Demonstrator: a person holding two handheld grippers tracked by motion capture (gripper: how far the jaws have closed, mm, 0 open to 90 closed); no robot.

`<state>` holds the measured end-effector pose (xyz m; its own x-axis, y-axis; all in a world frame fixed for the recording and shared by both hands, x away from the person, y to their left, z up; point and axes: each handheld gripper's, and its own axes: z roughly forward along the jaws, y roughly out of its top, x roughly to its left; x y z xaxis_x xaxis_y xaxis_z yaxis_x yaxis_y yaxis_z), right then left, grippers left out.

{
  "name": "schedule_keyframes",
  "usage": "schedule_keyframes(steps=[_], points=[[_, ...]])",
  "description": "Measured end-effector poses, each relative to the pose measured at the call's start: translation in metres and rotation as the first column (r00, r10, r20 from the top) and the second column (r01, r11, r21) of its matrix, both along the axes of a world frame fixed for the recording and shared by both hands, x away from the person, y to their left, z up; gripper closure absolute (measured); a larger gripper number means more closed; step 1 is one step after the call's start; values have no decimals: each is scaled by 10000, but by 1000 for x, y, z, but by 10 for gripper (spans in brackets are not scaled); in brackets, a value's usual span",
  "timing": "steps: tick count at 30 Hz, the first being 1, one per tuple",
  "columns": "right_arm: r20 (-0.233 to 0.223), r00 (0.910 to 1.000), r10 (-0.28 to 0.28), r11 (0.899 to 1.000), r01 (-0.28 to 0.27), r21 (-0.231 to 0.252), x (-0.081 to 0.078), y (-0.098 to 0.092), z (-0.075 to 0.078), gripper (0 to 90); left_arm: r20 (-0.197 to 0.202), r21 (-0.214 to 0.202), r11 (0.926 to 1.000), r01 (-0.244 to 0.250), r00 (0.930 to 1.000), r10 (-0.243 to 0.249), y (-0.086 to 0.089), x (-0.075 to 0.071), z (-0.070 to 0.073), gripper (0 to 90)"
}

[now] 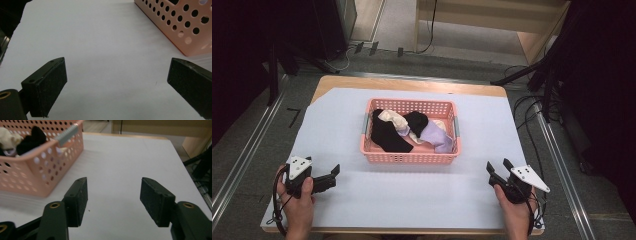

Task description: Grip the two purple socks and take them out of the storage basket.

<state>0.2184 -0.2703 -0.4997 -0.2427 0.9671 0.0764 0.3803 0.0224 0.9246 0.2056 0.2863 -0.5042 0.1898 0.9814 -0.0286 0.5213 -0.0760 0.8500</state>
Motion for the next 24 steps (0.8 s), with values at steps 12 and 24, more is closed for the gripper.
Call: schedule_keyframes(steps=[12, 24], points=[[347, 9960, 825, 9957, -838, 386, 13, 48, 18, 485, -74, 70, 10000, 60, 10000, -60, -1, 1, 0, 33], [303, 9861, 1635, 9834, -1654, 750, 35, 90, 32, 590, -177, 143, 9999, 57, 9998, -54, -2, 2, -1, 34]])
